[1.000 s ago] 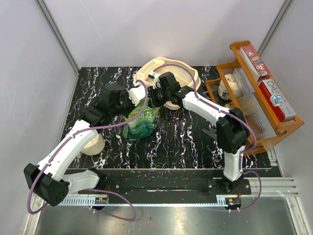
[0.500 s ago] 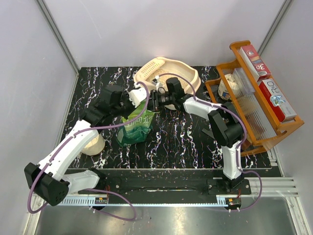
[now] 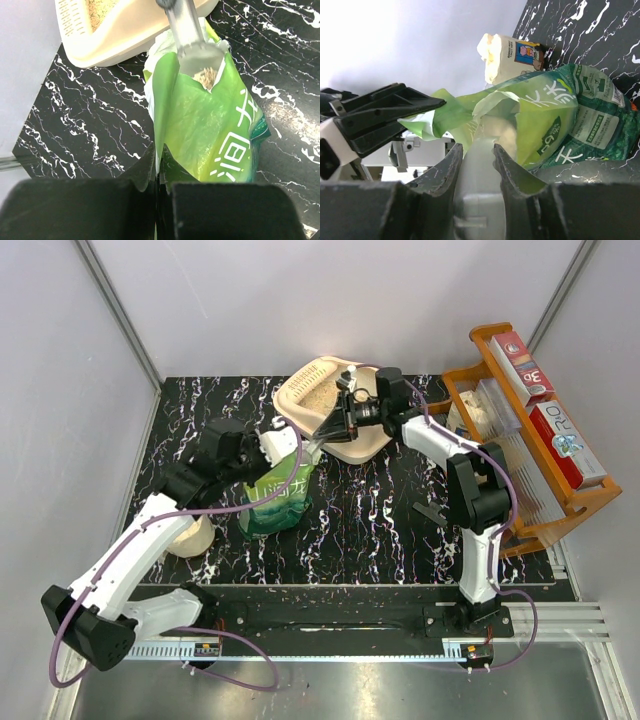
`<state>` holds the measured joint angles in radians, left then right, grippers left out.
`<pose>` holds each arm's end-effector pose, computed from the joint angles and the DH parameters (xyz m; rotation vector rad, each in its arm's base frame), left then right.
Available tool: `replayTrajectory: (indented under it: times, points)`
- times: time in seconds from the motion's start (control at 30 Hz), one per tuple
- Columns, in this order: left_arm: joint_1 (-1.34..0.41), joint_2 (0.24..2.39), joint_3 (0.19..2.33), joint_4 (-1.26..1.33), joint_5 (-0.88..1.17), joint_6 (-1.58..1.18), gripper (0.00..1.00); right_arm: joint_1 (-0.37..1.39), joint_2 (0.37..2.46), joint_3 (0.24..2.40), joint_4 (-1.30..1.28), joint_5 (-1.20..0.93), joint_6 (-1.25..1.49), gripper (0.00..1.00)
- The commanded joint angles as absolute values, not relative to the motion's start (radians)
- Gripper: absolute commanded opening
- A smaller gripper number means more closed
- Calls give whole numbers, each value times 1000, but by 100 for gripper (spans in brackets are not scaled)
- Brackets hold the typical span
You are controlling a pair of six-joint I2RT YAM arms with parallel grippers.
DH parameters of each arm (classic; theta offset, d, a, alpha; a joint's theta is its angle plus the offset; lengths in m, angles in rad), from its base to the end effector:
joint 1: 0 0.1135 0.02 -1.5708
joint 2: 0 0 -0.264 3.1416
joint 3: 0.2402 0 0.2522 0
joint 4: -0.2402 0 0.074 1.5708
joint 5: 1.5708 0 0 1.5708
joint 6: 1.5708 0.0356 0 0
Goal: Fill the litter box with clean litter
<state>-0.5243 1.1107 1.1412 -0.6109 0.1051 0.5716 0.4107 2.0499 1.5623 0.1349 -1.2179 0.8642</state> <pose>0.2035 -0.1220 0.3575 1.1710 1.8017 -0.0855 0.4150 0.2172 0.2562 -0.4961 2.1580 1.9425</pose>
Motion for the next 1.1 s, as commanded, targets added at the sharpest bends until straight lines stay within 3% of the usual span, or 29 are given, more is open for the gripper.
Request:
replayTrajectory:
  times: [0.0, 0.43, 0.63, 0.87, 1.07]
  points:
    - [-525, 1049, 1135, -561, 103, 644, 0, 368, 2022, 1606, 124, -1333, 999, 0]
    - [-526, 1019, 1123, -568, 97, 673, 0, 290, 2011, 1617, 8, -1236, 1005, 0]
    - [-526, 1034, 1134, -566, 95, 672, 0, 290, 1962, 1678, -262, -1036, 867, 0]
    - [-528, 1040, 1140, -568, 104, 657, 0, 267, 1956, 1628, -215, -1069, 897, 0]
    - [-529, 1040, 1141, -555, 110, 653, 0, 255, 1956, 1534, 96, -1196, 1092, 0]
